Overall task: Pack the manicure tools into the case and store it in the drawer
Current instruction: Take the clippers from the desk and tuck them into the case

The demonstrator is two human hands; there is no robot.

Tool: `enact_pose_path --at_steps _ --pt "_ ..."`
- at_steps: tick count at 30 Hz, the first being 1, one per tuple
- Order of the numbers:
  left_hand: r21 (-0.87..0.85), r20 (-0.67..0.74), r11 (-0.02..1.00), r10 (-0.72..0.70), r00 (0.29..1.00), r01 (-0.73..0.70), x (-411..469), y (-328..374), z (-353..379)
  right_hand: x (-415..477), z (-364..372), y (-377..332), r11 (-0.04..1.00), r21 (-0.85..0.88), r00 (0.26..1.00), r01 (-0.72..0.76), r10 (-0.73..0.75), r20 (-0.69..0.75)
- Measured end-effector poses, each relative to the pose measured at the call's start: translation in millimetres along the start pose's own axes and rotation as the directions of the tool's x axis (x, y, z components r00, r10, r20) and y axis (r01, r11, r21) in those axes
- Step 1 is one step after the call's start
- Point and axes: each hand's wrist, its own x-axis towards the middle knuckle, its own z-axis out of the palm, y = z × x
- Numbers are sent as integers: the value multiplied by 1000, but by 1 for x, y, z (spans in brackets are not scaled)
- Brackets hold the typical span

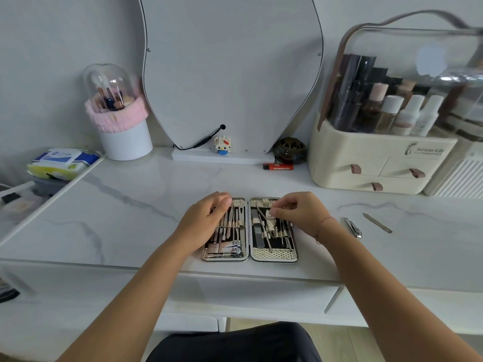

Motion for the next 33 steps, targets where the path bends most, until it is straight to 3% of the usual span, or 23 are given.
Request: enact_pose_path --at_steps 12,26,29,33 --pt "3 -9 1000 -20 1000 20 2 -1 1 15 -1 -12 971 -86 966 -223 232 116" --pt "0 -17 1000 -26 1000 26 1 1 2 21 -6 -28 938 -203 927 -282 321 195" --pt "-2 -12 999 -35 999 35 1 0 2 13 -3 -23 961 -147 956 -234 255 146" --pt "-17 -6 999 -32 999 32 0 1 0 -11 -11 -5 991 -49 985 -127 120 -122"
